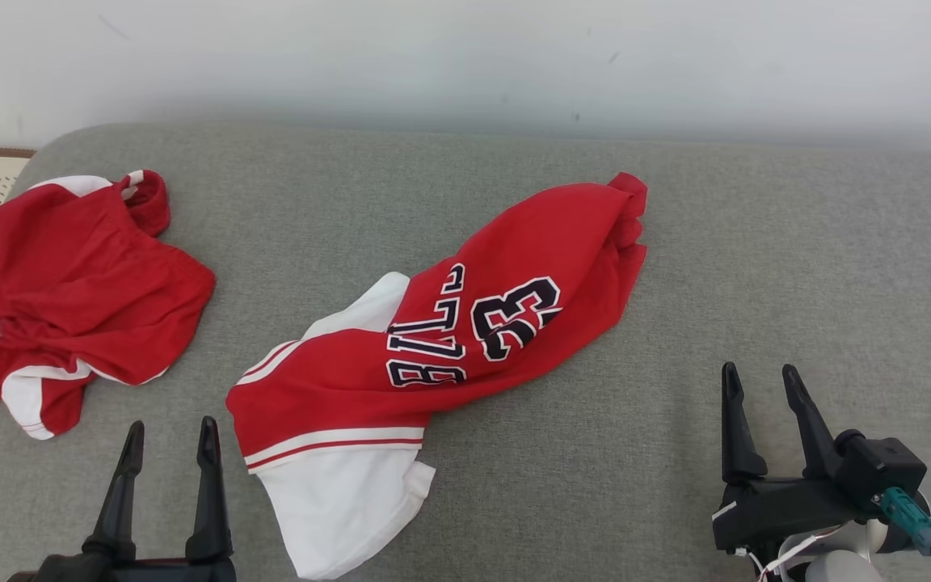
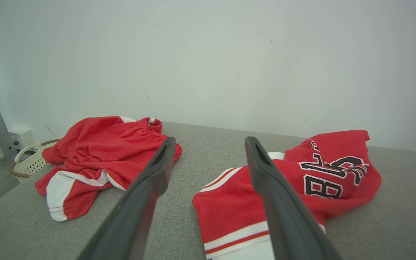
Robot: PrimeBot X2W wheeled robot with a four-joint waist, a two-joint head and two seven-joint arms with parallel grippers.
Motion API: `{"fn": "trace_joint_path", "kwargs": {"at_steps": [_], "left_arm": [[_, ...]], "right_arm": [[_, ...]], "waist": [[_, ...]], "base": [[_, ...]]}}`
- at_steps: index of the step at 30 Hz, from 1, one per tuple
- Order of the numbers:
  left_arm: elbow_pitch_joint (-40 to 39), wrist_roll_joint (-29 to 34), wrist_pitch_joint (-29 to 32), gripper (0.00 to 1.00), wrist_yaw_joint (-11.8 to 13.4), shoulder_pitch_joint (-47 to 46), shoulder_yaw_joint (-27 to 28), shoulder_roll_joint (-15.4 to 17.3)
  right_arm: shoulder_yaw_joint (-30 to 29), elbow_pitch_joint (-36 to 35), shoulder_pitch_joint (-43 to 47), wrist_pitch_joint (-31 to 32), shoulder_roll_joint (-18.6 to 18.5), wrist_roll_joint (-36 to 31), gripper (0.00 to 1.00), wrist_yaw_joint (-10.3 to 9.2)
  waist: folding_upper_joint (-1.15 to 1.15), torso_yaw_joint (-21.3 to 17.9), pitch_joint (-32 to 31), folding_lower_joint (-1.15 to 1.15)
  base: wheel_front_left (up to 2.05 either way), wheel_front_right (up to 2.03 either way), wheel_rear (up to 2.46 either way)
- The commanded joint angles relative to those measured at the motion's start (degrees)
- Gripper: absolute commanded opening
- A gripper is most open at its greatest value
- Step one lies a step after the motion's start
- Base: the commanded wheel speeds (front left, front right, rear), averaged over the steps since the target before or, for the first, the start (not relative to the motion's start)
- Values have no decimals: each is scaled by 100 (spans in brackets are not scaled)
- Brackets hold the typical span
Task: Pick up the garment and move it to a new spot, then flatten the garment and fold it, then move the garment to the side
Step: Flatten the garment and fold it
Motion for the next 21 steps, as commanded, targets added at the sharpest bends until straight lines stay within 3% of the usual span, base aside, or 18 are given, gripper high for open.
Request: {"fn": "trace_joint_path", "kwargs": {"at_steps": [1,14,21], "left_arm": [[-58,50,-31,100,41,99,-5,-9],[-115,-58,-31,100,184,-16,-194,-13],[-43,-191,-31,100,232,-157,-413,-14]], "right_arm": [[8,21,74,-6,-29,22,100,3],[512,1111,-727,377,-414,96,100,3],[829,2311,-1900,666,-703,258,100,3]], "waist": [[0,40,-19,0],[0,347,83,0],[0,760,296,0]], "base": [[0,0,0],[0,0,0],[0,0,0]]}}
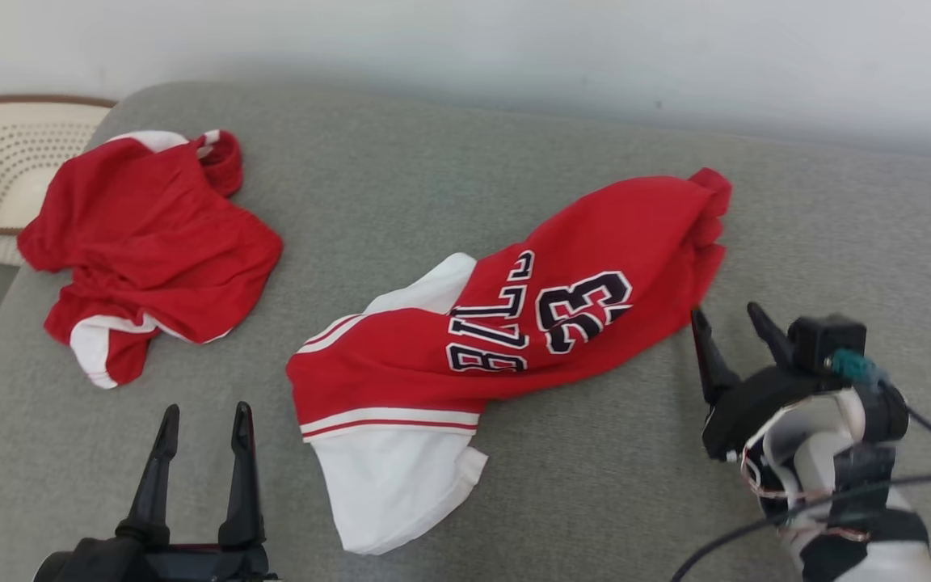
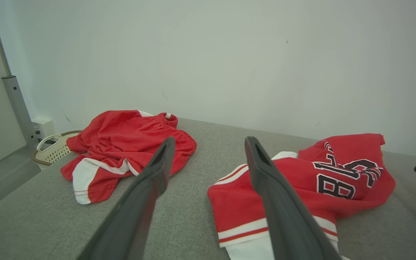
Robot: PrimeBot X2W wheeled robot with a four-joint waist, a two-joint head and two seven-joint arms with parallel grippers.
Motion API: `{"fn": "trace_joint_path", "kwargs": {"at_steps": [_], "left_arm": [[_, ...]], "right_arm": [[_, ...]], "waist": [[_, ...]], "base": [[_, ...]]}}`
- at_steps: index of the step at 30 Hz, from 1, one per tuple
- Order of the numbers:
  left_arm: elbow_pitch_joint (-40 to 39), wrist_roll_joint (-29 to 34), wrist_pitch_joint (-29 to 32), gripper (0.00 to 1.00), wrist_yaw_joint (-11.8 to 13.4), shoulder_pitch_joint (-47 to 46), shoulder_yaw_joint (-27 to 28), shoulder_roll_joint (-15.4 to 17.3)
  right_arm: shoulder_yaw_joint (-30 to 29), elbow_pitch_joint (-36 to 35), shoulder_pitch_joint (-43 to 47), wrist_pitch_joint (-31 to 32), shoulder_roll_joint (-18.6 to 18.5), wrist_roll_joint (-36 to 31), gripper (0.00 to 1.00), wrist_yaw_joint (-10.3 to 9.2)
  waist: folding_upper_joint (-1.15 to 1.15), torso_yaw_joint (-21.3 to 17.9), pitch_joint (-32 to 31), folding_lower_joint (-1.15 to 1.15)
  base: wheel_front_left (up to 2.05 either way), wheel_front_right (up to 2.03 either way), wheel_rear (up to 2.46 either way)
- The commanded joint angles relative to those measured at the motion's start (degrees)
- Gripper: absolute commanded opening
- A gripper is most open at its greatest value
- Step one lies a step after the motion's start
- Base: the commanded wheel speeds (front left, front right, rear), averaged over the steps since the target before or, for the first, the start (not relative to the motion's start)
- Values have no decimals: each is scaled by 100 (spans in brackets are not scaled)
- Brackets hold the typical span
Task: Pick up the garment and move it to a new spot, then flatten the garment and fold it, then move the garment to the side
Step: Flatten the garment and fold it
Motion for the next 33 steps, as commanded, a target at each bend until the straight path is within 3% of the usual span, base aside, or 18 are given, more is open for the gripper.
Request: {"fn": "trace_joint_path", "kwargs": {"at_steps": [1,5,13,15,24,33], "left_arm": [[35,-80,-31,100,29,-47,-36,-3],[56,-145,-31,100,86,-127,-159,-2],[142,-244,-31,100,96,-183,-199,-4],[153,-271,-31,100,106,-202,-197,-3],[224,-277,-31,100,116,-33,-86,-4],[232,-276,-31,100,141,114,-14,-1]], "right_arm": [[59,235,-220,12,-64,70,100,3],[243,1228,-935,96,-219,243,100,3],[487,2450,-1617,157,-345,450,100,3],[609,2677,-1731,-13,-339,533,0,3],[981,2451,-1545,-600,-328,965,0,3],[1229,879,-710,-669,-573,1421,0,3]], "waist": [[0,255,160,0],[0,557,281,0],[0,844,359,0],[0,862,369,0],[0,539,171,0],[0,28,7,0]], "base": [[0,0,0],[0,0,0],[0,0,0],[0,0,0],[0,0,0],[0,0,0]]}}
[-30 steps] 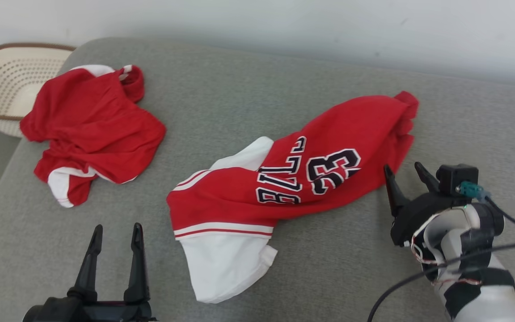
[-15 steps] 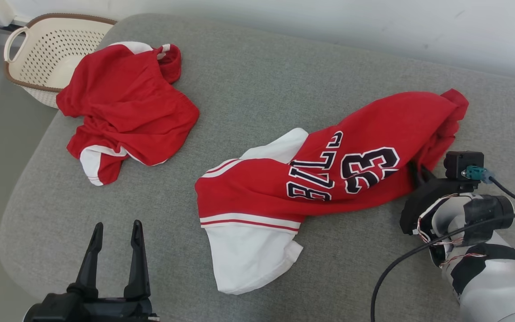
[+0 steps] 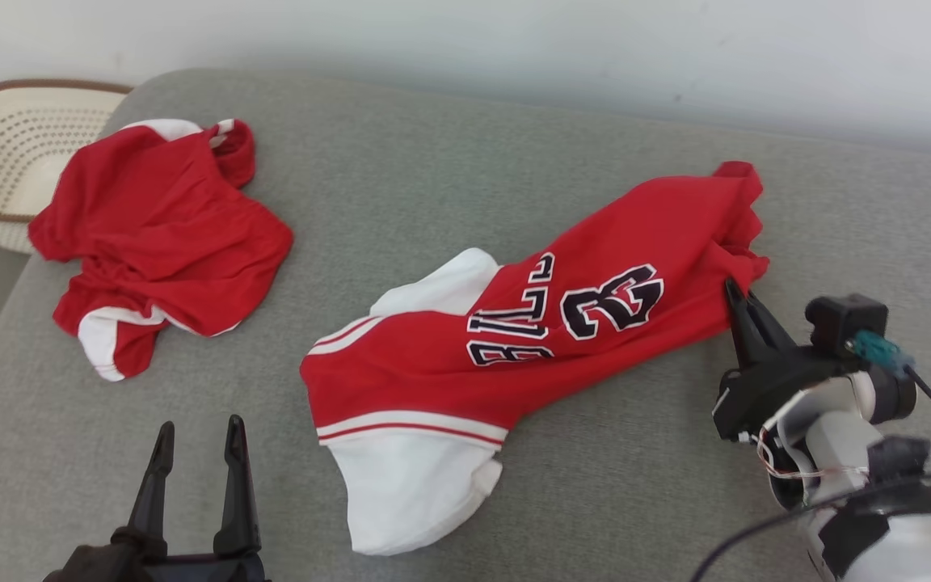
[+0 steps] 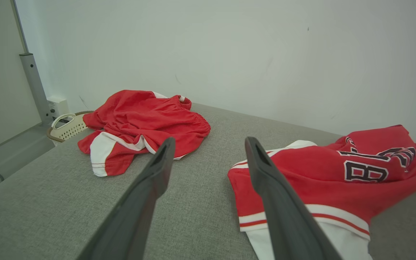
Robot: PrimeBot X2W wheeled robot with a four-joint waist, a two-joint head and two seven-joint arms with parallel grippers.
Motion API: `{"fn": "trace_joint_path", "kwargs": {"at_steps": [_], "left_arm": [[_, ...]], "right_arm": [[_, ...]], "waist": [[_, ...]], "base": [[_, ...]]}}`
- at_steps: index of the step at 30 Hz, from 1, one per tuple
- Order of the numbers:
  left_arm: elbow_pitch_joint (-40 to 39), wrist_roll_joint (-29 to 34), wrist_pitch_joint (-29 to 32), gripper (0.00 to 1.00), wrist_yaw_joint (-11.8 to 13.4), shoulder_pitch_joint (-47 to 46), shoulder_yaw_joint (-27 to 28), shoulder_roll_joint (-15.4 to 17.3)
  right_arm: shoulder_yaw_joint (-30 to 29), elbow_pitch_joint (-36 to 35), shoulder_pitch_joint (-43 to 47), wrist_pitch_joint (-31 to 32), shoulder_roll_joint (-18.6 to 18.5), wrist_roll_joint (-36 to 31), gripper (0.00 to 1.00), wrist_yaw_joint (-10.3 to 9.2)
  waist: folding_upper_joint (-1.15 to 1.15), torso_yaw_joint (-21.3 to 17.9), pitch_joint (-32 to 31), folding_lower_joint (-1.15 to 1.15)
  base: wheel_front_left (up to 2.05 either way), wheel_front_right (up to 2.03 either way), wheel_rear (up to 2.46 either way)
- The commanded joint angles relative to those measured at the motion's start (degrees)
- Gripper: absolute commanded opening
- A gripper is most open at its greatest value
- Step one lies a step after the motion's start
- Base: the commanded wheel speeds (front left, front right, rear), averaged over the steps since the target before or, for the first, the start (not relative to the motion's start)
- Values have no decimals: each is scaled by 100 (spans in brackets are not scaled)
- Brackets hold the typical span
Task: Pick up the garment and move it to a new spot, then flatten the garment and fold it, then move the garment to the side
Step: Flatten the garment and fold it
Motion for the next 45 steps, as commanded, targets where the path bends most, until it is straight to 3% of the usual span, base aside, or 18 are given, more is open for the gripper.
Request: {"fn": "trace_joint_path", "kwargs": {"at_steps": [1,8,17,18,19,20,26,32,45], "left_arm": [[-34,-1,-31,100,62,148,-27,1],[-39,-15,-31,100,87,206,-16,1],[-37,-27,-32,100,71,250,75,0],[-27,-27,-32,100,63,241,84,0],[-19,-29,-32,100,55,217,81,-1],[-6,-30,-32,100,49,194,74,1],[32,-44,-32,100,47,168,44,0],[23,-57,-32,100,70,209,66,0],[-13,10,-32,100,38,188,35,0]], "right_arm": [[-35,-346,314,-16,-70,78,0,3],[-465,-1576,1313,254,-67,-75,0,3],[-1468,-3924,3018,1607,471,-728,0,3],[-1543,-4129,3125,1764,523,-781,43,3],[-1636,-4287,3210,1894,560,-851,93,3],[-1694,-4412,3302,2001,593,-916,100,3],[-2029,-5005,3560,2135,707,-1140,100,3],[-2232,-5143,3458,2191,653,-1223,100,3],[-2607,-3198,2579,2031,316,-1324,100,3]], "waist": [[-1,-234,-113,0],[-1,-410,-160,0],[-1,-535,-207,0],[-1,-540,-203,0],[-1,-538,-201,0],[-1,-532,-202,0],[-1,-479,-241,0],[-1,-434,-286,0],[-1,-316,-283,0]], "base": [[0,0,0],[0,0,0],[0,0,0],[0,0,0],[0,0,0],[0,0,0],[0,0,0],[0,0,0],[0,0,0]]}}
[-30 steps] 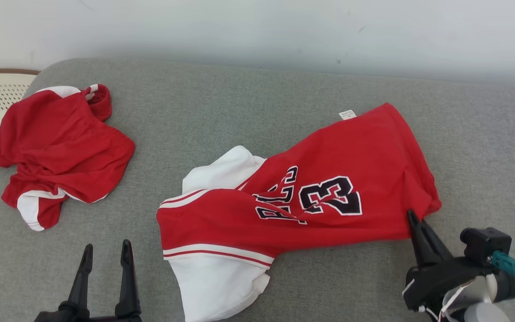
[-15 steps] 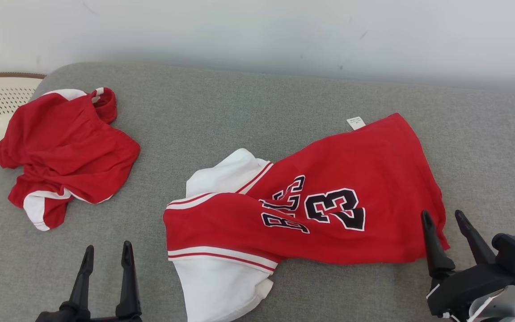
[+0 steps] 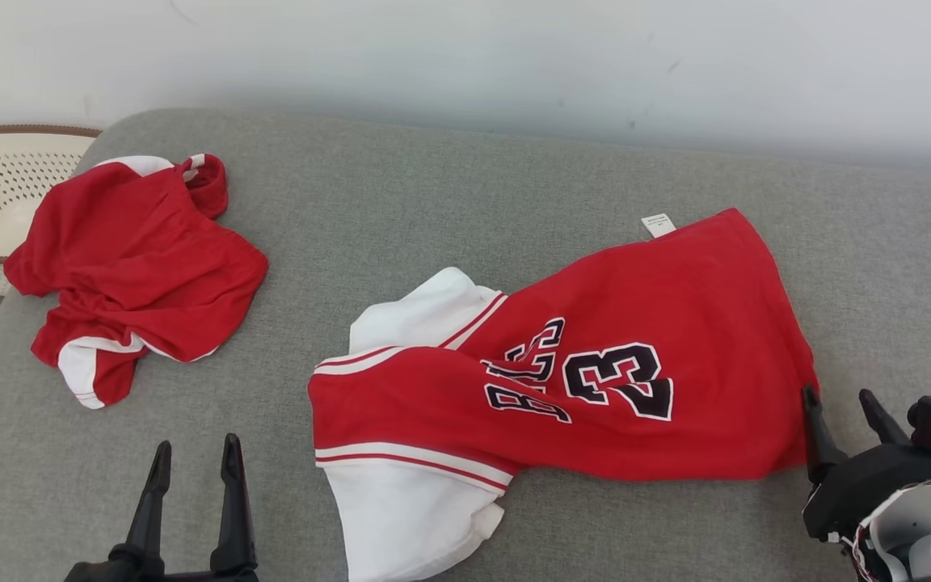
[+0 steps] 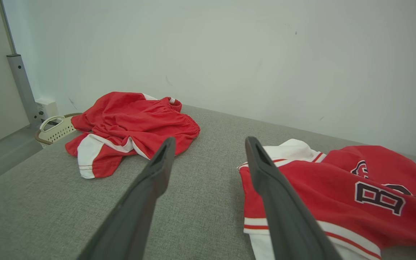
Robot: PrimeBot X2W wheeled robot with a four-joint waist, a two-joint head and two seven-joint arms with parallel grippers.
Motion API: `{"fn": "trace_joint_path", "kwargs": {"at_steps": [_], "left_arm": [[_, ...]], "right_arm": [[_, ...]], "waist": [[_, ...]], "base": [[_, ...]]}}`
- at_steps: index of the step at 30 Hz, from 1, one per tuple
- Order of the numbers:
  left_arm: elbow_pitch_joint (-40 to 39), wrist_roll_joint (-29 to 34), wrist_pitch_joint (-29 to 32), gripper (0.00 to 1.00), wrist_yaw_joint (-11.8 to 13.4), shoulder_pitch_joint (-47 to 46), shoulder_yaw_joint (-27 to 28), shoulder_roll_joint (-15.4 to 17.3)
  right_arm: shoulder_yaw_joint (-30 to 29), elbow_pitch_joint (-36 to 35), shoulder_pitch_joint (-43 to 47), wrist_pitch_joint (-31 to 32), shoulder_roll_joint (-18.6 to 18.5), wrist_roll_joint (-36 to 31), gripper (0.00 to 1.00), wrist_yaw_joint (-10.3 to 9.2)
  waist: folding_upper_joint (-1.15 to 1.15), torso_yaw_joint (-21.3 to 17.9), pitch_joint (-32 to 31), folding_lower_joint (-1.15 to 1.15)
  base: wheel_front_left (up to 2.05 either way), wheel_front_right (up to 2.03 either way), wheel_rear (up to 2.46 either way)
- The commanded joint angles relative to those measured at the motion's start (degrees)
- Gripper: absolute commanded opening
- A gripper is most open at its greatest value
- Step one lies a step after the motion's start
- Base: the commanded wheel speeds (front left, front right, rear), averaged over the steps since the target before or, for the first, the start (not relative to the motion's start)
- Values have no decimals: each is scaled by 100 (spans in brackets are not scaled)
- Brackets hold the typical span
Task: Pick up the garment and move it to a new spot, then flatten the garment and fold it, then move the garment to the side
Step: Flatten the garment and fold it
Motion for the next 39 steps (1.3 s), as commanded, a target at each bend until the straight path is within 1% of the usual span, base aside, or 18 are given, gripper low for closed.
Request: {"fn": "trace_joint_path", "kwargs": {"at_steps": [1,2,6,7,8,9,13,16,17,20,24,27,30,31,32,33,36,39], "left_arm": [[-15,27,-32,100,-5,-10,1,-1],[-15,27,-32,100,-5,-10,1,-1],[-8,31,-32,100,-27,-56,-28,-1],[0,34,-32,100,-38,-65,-18,0],[6,37,-32,100,-44,-72,-8,-1],[10,41,-32,100,-38,-76,-2,-2],[20,49,-32,100,-17,-54,0,-1],[23,41,-32,100,-16,-21,-8,-1],[30,34,-32,100,-11,-5,-21,-1],[45,12,-32,100,-29,-12,-57,-2],[49,-34,-32,100,-23,-66,-119,-1],[84,-58,-32,100,-28,-100,-197,-2],[115,-92,-31,100,11,-136,-267,1],[134,-99,-32,100,10,-142,-277,-1],[170,-112,-32,100,-10,-157,-276,-1],[199,-118,-32,100,-27,-161,-265,0],[241,-121,-32,100,-26,-112,-215,-1],[251,-95,-32,100,-37,-18,-153,0]], "right_arm": [[-10,232,-115,-50,-38,31,100,3],[-10,232,-115,-50,-38,31,100,3],[77,963,-421,-156,-58,120,100,3],[113,1119,-520,-211,-48,172,77,3],[175,1256,-605,-267,-48,206,32,3],[258,1398,-684,-322,-66,231,0,3],[551,1749,-1072,-566,-157,359,0,3],[702,1815,-1410,-725,-237,480,0,3],[802,1837,-1652,-769,-312,586,0,3],[1004,1890,-2062,-717,-452,740,0,3],[1300,2105,-2646,-555,-533,1079,0,3],[1486,2469,-3093,-516,-639,1162,0,3],[1664,3053,-3375,-413,-693,1221,0,3],[1725,3215,-3471,-456,-717,1201,28,3],[1790,3385,-3536,-489,-754,1165,77,3],[1848,3541,-3564,-526,-770,1151,100,3],[1983,3847,-3573,-751,-727,1218,100,3],[2135,3991,-3494,-967,-737,1307,100,3]], "waist": [[0,26,18,0],[0,26,18,0],[0,94,74,0],[0,106,84,0],[0,116,93,0],[0,126,100,0],[0,149,83,0],[0,153,45,0],[0,154,24,0],[0,186,20,0],[0,271,88,0],[0,388,151,0],[0,498,165,0],[0,527,158,0],[0,562,140,0],[0,580,119,0],[0,578,28,0],[0,503,-54,0]], "base": [[0,0,0],[0,0,0],[0,0,0],[0,0,0],[0,0,0],[0,0,0],[0,0,0],[0,0,0],[0,0,0],[0,0,0],[0,0,0],[0,0,0],[0,0,0],[0,0,0],[0,0,0],[0,0,0],[0,0,0],[0,0,0]]}}
